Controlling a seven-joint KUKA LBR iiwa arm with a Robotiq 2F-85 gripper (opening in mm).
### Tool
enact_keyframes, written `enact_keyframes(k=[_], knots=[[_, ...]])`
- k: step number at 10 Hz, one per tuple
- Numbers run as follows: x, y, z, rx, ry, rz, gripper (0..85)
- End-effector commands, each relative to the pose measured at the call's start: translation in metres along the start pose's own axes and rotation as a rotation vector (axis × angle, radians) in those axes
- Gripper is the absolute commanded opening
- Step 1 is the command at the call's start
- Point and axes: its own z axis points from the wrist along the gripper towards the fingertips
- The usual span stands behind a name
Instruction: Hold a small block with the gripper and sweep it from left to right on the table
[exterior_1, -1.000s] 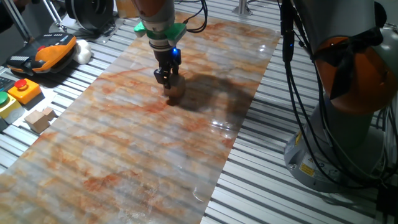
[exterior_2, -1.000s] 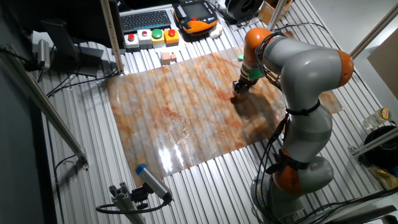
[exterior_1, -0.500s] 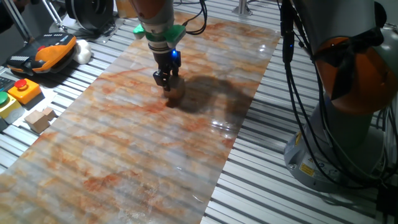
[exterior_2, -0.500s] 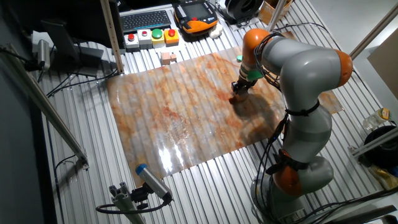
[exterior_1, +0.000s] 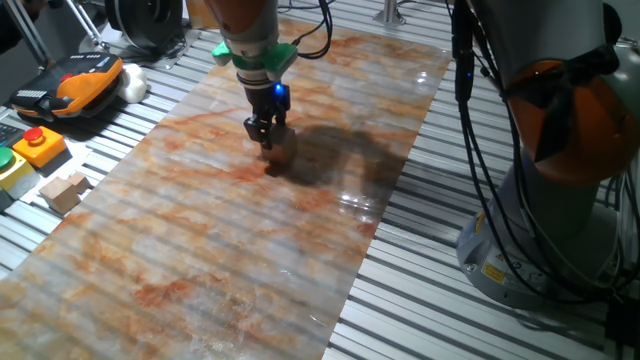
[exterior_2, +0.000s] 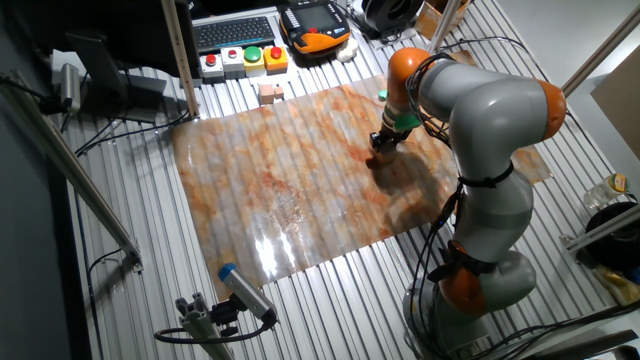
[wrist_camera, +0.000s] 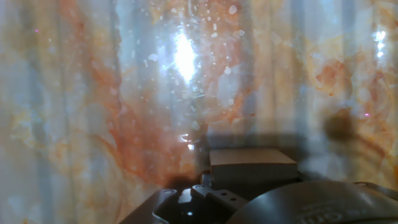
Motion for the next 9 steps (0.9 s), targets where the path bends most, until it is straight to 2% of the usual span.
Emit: enact_keyframes(k=[1,9], knots=[[0.001,0.003,0.0,0.0,0.001,0.007,0.0],[0.007,0.02,-0.002,-0.004,0.005,0.039,0.0]])
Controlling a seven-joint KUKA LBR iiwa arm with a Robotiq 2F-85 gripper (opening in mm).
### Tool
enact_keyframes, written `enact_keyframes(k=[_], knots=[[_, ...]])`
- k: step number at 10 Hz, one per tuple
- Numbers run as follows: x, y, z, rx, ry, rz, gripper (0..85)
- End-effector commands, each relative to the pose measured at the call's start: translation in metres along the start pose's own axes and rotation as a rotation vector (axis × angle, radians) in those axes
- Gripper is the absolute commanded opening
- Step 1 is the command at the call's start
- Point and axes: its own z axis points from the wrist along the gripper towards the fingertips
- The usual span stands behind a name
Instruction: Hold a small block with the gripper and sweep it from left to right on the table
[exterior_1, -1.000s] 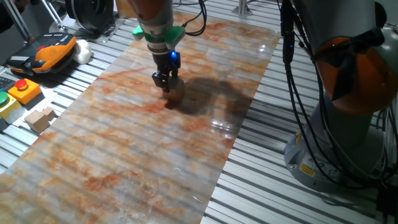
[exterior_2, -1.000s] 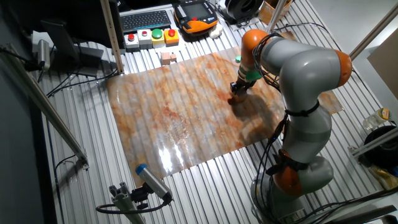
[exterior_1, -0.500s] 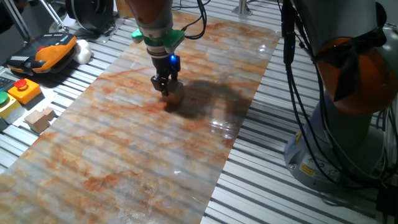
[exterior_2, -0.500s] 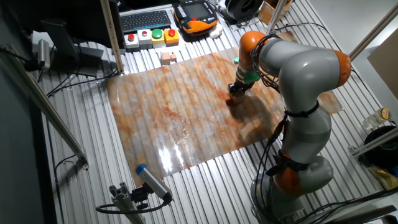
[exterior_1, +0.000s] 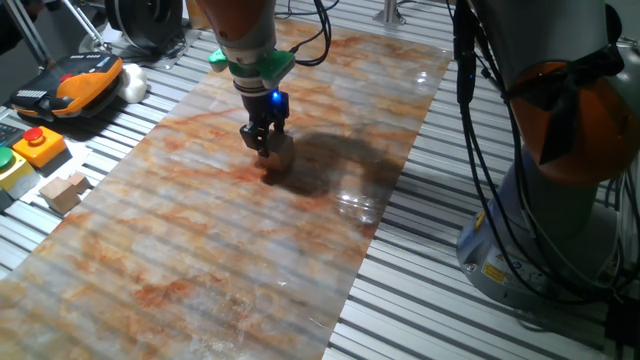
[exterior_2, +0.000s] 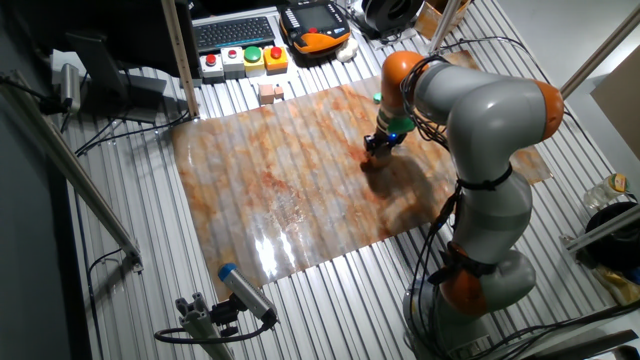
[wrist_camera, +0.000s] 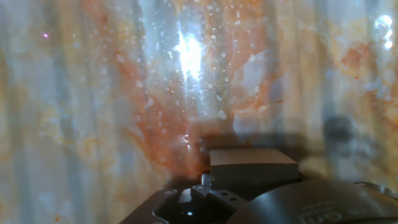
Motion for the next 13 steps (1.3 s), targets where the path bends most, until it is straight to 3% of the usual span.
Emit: enact_keyframes(k=[1,13], knots=[[0.0,0.001,0.0,0.002,-0.002,0.002,0.0],[0.013,0.022,0.002,-0.009,-0.003,0.047,0.0]])
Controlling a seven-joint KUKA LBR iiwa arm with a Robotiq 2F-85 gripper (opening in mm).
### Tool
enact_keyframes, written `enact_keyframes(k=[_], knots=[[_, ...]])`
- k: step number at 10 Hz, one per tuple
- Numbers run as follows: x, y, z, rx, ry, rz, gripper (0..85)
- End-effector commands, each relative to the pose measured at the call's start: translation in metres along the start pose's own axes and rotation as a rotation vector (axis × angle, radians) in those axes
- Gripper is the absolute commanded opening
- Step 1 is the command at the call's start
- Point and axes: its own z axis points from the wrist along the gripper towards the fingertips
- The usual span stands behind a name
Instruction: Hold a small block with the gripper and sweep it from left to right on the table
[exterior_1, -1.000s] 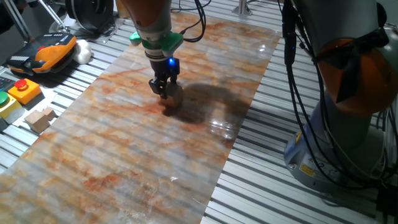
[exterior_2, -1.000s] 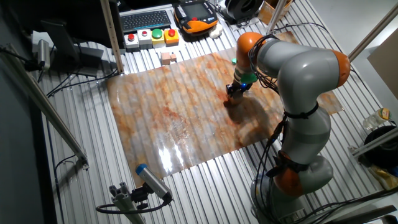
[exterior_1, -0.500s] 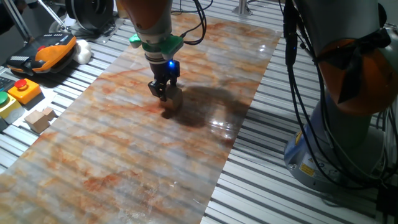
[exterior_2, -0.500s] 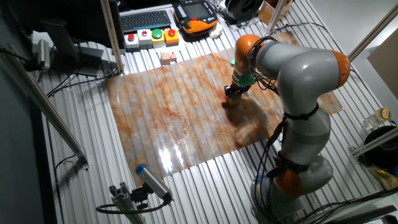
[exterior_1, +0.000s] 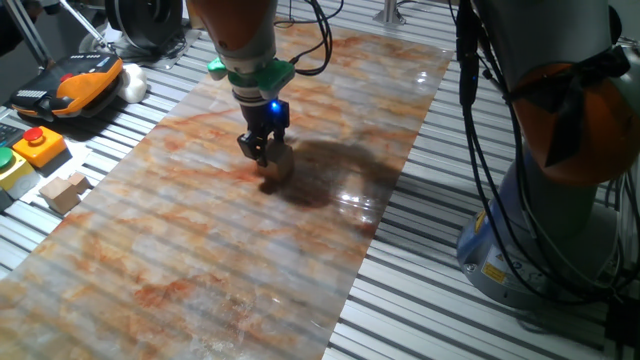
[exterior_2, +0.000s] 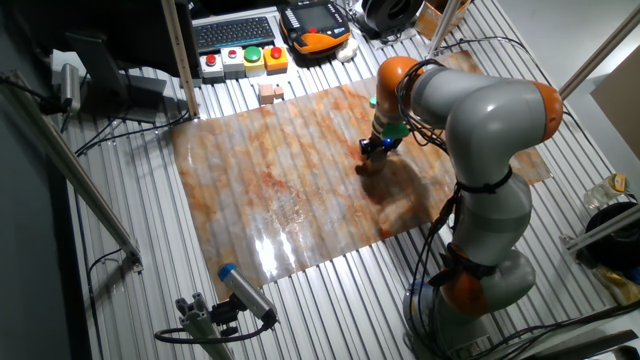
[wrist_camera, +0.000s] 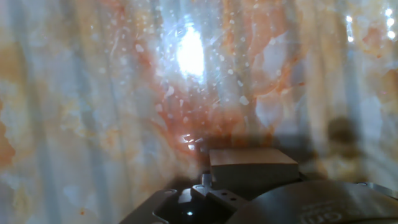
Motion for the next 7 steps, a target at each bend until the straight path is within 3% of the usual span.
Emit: enact_keyframes(k=[1,7], knots=[[-0.001,0.001,-0.002,0.0,-0.001,0.003,0.0],[0.007,0.012,-0.001,-0.006,-0.002,0.029,0.0]])
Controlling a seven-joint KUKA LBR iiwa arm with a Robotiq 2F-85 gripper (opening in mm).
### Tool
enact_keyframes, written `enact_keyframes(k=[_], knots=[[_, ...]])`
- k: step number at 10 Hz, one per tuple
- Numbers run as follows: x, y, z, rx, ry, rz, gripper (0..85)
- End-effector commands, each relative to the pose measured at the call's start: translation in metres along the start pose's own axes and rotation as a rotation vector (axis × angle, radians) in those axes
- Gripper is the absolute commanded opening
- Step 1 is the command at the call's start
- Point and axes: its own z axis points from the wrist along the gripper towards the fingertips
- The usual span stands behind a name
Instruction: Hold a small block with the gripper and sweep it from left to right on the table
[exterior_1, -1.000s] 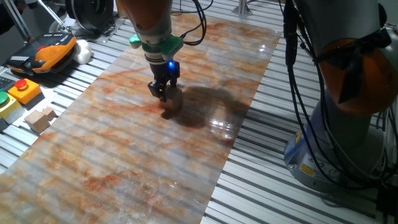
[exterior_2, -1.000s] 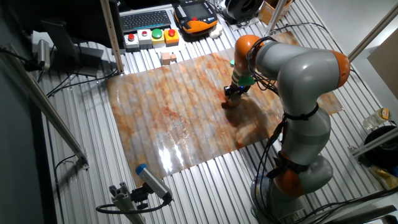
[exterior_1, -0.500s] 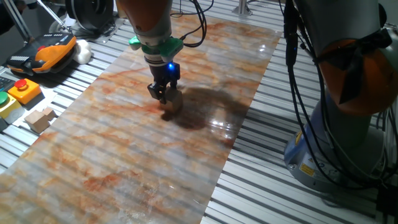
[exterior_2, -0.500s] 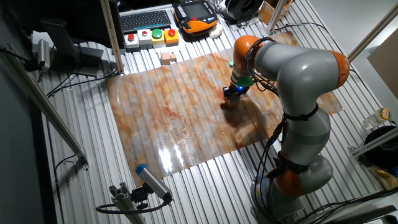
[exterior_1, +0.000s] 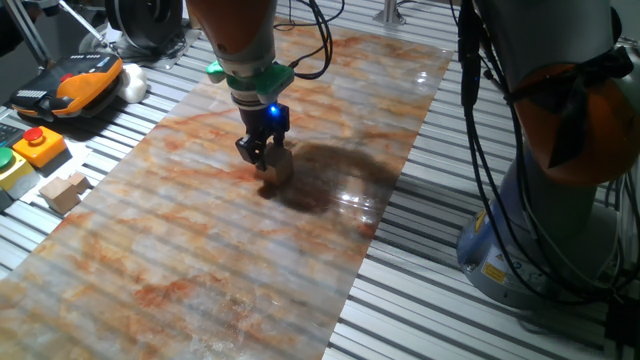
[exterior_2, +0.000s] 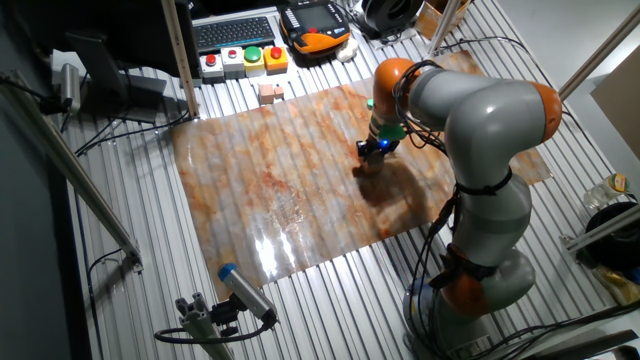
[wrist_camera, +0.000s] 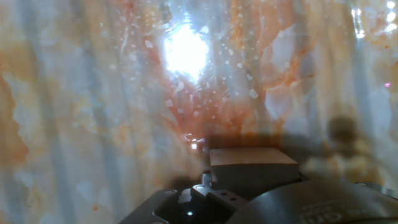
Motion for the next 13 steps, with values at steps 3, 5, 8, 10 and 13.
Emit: enact_keyframes(k=[3,5,8,10,13], knots=[[0.0035,0.0055,-0.0008,-0.002,-0.002,0.014,0.0],[0.0045,0.0074,-0.0005,-0.003,0.0,0.017,0.0],[0.0046,0.0076,0.0,-0.008,0.002,0.02,0.0],[0.0046,0.0076,0.0,-0.024,0.0,0.031,0.0],[0.0046,0.0076,0.0,-0.001,0.003,0.005,0.0]])
